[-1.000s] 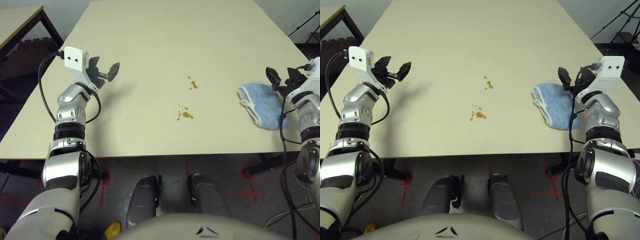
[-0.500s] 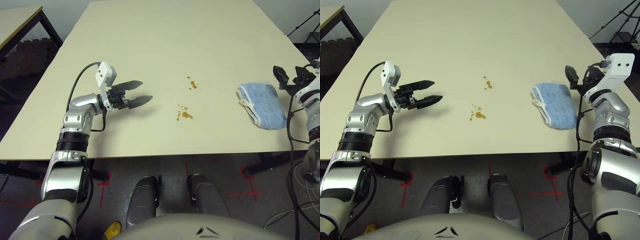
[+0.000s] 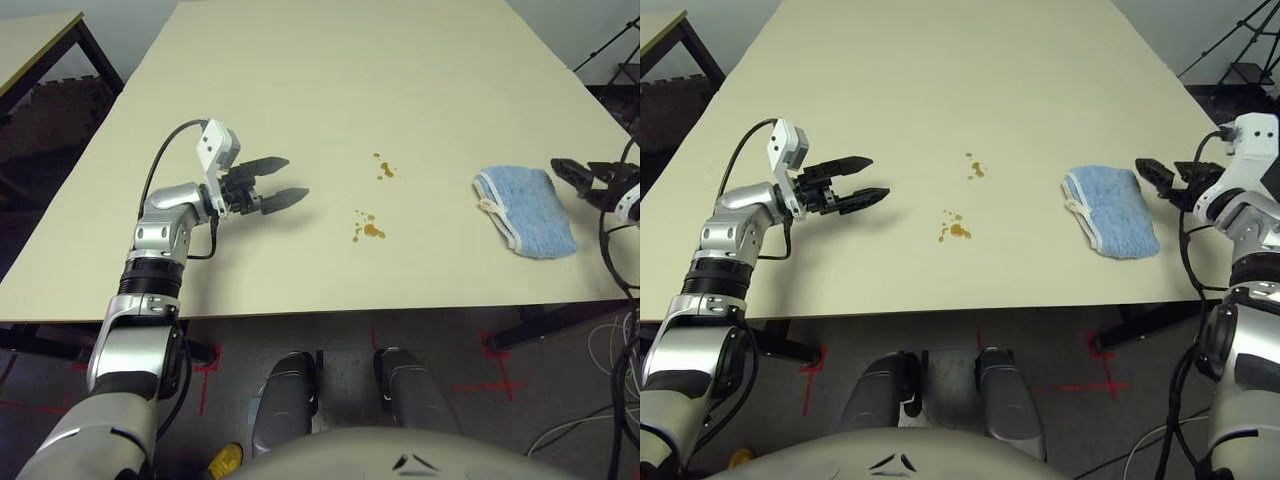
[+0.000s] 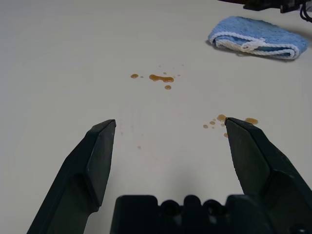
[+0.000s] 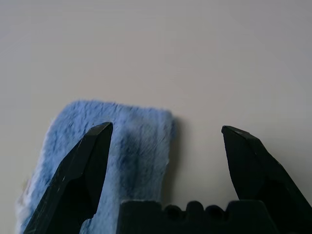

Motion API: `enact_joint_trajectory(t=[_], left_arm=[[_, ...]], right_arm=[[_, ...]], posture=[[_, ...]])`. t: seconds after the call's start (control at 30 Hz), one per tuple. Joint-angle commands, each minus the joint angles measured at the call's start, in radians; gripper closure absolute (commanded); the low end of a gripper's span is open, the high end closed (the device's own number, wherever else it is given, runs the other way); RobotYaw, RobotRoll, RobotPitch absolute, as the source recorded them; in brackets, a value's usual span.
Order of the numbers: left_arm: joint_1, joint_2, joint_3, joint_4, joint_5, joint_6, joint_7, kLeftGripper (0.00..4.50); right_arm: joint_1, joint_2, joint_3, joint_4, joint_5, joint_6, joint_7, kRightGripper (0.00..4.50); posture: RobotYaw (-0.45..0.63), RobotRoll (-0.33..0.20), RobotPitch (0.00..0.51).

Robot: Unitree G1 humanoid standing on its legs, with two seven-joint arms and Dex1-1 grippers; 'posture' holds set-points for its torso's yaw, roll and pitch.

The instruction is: Wipe the water off the table with a rag.

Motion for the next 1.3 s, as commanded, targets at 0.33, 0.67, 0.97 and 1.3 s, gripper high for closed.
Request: enact_joint_trajectory(t=[0.33, 0.67, 0.97, 1.3], left_arm=[[-0.015, 0.006, 0.007, 0.03, 0.013, -0.021, 0.008, 0.0], [-0.024, 0.004, 0.004, 0.047, 0.02, -0.033, 0.013, 0.0], [-0.031, -0.001, 0.002, 0.062, 0.025, -0.043, 0.019, 0.0], [-0.045, -0.002, 0.002, 0.091, 0.031, -0.064, 0.022, 0.0]], right_arm=[[0.074, 0.007, 0.063, -0.074, -0.013, 0.115, 0.066, 0.04], [0.154, -0.008, 0.107, -0.229, 0.002, 0.249, 0.16, 0.04], [0.208, 0.031, 0.115, -0.34, 0.021, 0.305, 0.151, 1.74], [0.187, 0.074, 0.09, -0.34, 0.019, 0.267, 0.051, 4.39]], posture=[[-0.13, 0.0, 0.113], [-0.14, 0.0, 0.114], [-0.14, 0.0, 0.114], [-0.14, 0.0, 0.107]])
